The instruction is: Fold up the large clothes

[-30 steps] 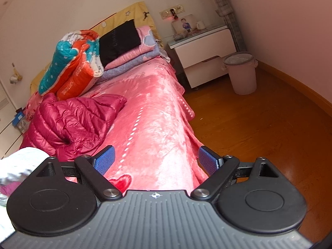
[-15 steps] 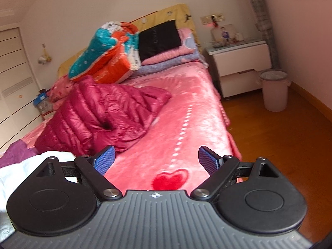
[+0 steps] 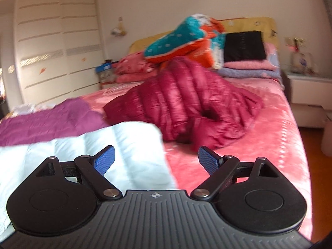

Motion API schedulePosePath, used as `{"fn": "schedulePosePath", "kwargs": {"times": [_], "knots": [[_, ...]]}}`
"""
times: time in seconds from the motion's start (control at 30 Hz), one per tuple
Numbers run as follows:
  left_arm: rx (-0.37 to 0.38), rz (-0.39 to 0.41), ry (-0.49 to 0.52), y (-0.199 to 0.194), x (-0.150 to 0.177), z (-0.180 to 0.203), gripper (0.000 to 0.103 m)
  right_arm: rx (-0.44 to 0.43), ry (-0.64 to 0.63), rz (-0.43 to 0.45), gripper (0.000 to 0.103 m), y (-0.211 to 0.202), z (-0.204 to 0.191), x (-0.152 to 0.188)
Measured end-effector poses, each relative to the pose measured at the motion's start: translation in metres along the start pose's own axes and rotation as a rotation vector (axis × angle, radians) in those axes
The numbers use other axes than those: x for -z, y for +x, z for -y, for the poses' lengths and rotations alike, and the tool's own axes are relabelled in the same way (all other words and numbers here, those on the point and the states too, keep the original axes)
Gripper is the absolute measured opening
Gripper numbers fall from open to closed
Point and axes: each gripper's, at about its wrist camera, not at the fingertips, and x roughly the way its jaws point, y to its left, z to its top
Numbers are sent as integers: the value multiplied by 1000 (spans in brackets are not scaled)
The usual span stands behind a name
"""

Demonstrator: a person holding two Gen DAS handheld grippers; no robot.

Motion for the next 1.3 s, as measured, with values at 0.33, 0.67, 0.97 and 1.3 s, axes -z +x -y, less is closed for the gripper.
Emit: {"fn": "schedulePosePath", "kwargs": {"times": [0.33,0.67,0.97,1.3], "knots": [[40,-17,-30,2,19,-11,29,-68,-127,-143,103,54,-36,9],[-54,38,-169,-17,14,-63,26,-90,-141,-198,103,73,-49,19],[-256,55,-194,-37,21,-74,35,-115,-184,-235,103,74,-52,21],[-201,239,-127,-30,-3,-10,41,-133,-57,-145,103,60,-29,-4]]}}
